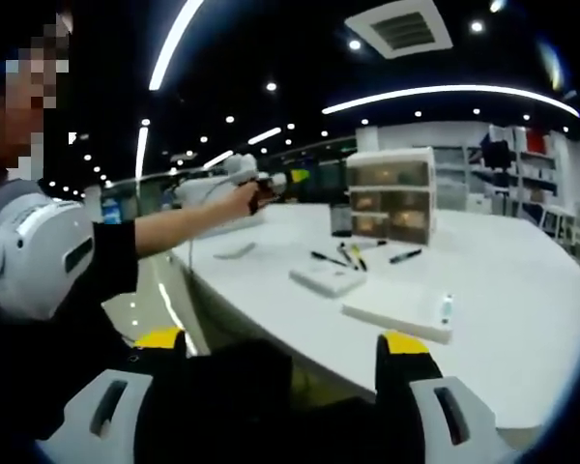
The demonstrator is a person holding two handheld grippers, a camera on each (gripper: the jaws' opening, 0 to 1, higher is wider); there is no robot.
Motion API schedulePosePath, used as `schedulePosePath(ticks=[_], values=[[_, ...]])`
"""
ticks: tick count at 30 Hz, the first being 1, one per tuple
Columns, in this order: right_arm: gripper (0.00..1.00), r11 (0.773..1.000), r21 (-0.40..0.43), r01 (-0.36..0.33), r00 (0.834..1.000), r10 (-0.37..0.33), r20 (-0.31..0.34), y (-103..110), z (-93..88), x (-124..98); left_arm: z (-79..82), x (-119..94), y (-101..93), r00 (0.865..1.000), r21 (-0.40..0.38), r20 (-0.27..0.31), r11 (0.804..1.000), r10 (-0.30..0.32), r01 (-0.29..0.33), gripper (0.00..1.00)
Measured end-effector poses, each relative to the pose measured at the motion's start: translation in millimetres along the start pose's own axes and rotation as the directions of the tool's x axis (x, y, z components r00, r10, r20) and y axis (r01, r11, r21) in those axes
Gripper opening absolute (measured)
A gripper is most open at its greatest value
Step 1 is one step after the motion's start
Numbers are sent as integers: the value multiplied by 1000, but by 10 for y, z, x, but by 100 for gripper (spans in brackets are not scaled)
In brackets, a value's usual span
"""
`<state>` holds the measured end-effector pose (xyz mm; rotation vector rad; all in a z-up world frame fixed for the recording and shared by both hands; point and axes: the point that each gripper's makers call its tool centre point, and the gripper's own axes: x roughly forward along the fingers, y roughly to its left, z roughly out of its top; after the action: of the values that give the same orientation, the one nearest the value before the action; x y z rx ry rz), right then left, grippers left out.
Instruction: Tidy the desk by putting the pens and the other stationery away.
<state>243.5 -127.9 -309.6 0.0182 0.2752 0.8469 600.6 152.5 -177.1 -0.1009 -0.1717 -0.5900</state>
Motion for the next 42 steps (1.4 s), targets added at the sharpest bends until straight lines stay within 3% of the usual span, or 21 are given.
schedulePosePath(ticks=[9, 11, 22, 31, 36, 42], values=[[76, 1000, 11, -1, 1000, 1, 4, -22, -16, -4, 105, 91, -123, 1000, 2, 19, 1000, -14, 14, 6], [76, 1000, 15, -2, 1000, 1, 12, -29, 1, 0, 118, 44, -247, 999, 1, 25, 1000, -24, 24, 6], [76, 1000, 4, -27, 992, 26, 123, 9, 365, 164, 164, -234, -741, 991, -18, 36, 991, -129, 129, 6], [76, 997, -1, -72, 988, 72, 139, 86, 464, 367, 126, -637, -1261, 963, -69, 56, 961, -264, 267, 7], [75, 996, 6, -87, 985, 85, 148, 109, 491, 441, 67, -826, -1411, 950, -117, 68, 943, -305, 311, 7], [75, 995, 14, -101, 984, 98, 149, 133, 482, 496, -10, -1032, -1617, 925, -144, 49, 914, -377, 380, 7]])
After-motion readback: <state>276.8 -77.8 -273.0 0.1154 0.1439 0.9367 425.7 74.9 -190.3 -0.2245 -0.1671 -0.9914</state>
